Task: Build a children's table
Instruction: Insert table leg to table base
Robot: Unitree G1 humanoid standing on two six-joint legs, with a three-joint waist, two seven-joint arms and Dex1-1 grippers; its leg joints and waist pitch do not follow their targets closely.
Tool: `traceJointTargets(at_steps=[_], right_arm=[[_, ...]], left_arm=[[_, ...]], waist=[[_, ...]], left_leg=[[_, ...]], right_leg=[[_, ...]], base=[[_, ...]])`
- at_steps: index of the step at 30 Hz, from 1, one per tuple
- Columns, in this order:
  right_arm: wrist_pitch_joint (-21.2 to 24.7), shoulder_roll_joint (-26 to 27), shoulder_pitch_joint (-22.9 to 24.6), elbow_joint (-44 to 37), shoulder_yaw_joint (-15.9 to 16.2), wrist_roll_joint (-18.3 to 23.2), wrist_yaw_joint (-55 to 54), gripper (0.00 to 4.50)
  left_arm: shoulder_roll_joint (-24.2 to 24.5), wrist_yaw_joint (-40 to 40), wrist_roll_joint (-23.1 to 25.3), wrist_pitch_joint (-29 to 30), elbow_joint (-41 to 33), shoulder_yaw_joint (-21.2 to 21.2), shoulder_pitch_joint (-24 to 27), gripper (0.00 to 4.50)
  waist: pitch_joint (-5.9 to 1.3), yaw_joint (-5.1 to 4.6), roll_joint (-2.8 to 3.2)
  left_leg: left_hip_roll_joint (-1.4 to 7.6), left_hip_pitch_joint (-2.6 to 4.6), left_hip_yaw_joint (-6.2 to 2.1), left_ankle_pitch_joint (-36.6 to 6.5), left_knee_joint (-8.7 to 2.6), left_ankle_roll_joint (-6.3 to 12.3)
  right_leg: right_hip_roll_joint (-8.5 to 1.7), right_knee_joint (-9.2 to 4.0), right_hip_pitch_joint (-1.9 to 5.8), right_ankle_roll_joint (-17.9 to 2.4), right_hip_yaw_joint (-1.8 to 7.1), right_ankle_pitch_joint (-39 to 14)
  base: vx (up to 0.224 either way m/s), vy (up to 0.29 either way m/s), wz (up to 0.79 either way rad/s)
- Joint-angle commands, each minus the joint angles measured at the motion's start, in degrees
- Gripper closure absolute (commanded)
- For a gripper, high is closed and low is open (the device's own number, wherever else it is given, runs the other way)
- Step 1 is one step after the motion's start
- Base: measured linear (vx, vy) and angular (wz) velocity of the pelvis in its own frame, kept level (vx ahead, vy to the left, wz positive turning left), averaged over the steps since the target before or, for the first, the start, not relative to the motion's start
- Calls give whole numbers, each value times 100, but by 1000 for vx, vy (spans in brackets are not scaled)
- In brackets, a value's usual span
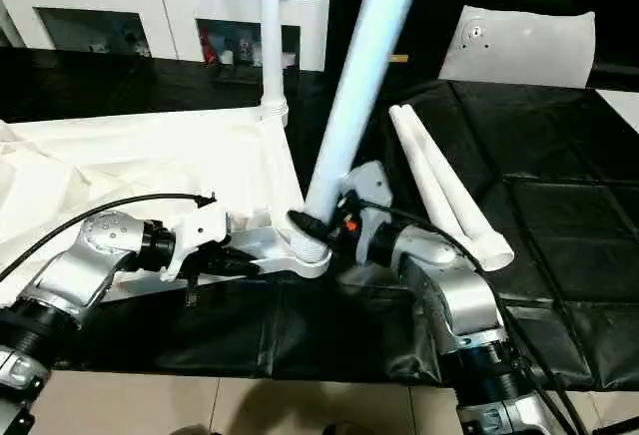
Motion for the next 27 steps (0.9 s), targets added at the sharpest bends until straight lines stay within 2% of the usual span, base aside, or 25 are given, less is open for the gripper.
traceJointTargets(at_steps=[1, 5, 7, 9, 12, 18, 25, 26, 27], right_arm=[[-4, -78, -64, 173, 130, -53, 124, 257], [-83, -124, -81, 234, 154, -137, 185, 257], [-147, -142, -95, 321, 149, -185, 207, 257], [-171, -149, -107, 379, 146, -205, 217, 257], [-210, -220, -153, 495, 237, -283, 297, 257], [-205, -136, -297, 705, 271, -257, 408, 259], [-193, 159, -464, 1317, -346, 165, 176, 259], [-202, 177, -444, 1482, -508, 254, 147, 260], [-205, 176, -437, 1491, -518, 259, 147, 260]], left_arm=[[-36, -143, 35, -90, 133, -48, -80, 450], [-68, -232, -62, -170, 198, -5, -94, 450], [-84, -294, -149, -163, 192, 35, -86, 450], [-83, -312, -168, -158, 194, 39, -82, 450], [-56, -373, -147, -186, 231, 13, -78, 450], [-20, -353, 15, -283, 320, -42, -85, 450], [-38, -294, 41, -324, 374, -30, -97, 450], [-43, -272, 46, -342, 405, -22, -109, 450], [-43, -270, 47, -344, 408, -21, -111, 450]], waist=[[-359, 7, 2], [-365, 11, 3], [-369, 7, -1], [-372, 8, 20], [-374, -1, 17], [-370, -3, 4], [-364, -15, 8], [-368, -8, 52], [-372, -13, 38]], left_leg=[[135, 5, -25, -1239, -394, 141], [137, 4, -31, -1229, -391, 147], [143, -2, -34, -1208, -394, 151], [147, 2, -36, -1209, -395, 147], [140, -4, -32, -1210, -391, 156], [137, 10, -34, -1254, -387, 170], [136, 17, -44, -1358, -392, 148], [142, 20, -49, -1353, -394, 144], [142, 22, -43, -1352, -392, 149]], right_leg=[[-430, -524, 271, -614, 278, -2627], [-432, -539, 267, -546, 273, -2742], [-431, -524, 269, -584, 272, -2654], [-432, -517, 269, -621, 273, -2579], [-422, -506, 277, -681, 270, -2485], [-431, -528, 265, -619, 267, -2715], [-440, -563, 256, -584, 251, -2936], [-446, -556, 255, -616, 258, -2867], [-440, -561, 252, -630, 257, -2828]], base=[[0, 0, 0], [0, 0, 0], [0, 0, 0], [0, 0, 0], [0, 0, 0], [0, 0, 0], [0, 0, 0], [0, 0, 0], [0, 0, 0]])
